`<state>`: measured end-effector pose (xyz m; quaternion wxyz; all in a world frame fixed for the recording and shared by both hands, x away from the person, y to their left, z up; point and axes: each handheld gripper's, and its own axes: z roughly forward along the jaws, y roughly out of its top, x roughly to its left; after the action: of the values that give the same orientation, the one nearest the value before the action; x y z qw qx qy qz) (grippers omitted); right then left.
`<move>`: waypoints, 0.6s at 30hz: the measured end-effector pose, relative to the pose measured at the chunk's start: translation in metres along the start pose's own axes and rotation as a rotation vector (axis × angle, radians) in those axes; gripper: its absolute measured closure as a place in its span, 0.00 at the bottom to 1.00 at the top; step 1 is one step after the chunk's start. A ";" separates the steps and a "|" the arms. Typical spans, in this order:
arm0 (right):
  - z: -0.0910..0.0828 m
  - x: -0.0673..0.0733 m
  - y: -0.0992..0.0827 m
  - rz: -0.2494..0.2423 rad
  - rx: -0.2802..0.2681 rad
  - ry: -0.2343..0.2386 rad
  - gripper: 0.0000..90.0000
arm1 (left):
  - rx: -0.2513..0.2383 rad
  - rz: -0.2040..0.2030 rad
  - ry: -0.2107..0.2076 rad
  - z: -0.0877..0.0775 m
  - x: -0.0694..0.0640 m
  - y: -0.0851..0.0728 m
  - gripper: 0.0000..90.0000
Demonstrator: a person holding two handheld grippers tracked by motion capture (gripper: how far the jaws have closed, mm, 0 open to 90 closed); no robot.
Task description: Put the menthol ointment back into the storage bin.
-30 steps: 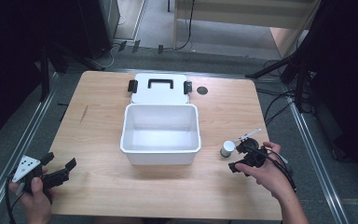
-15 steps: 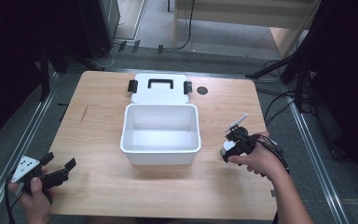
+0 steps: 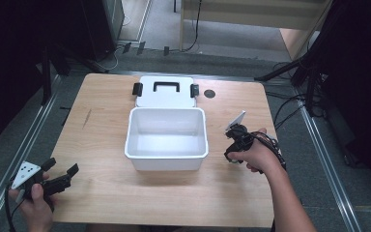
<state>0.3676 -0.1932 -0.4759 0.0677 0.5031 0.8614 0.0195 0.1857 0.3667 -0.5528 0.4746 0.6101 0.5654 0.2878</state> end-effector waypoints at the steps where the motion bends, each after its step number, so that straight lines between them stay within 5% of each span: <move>1: 0.002 -0.001 0.001 0.006 0.008 0.005 0.42 | 0.000 0.001 0.000 0.000 0.000 0.000 0.09; 7: 0.005 -0.006 0.003 0.016 0.030 0.022 0.56 | 0.008 0.002 -0.003 0.000 0.000 0.000 0.09; 18: -0.012 -0.008 0.006 -0.022 0.015 0.062 0.57 | 0.006 0.000 -0.004 0.001 0.000 0.000 0.09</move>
<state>0.3749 -0.1972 -0.4627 0.0375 0.4933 0.8686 0.0279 0.1864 0.3670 -0.5528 0.4738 0.6120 0.5655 0.2850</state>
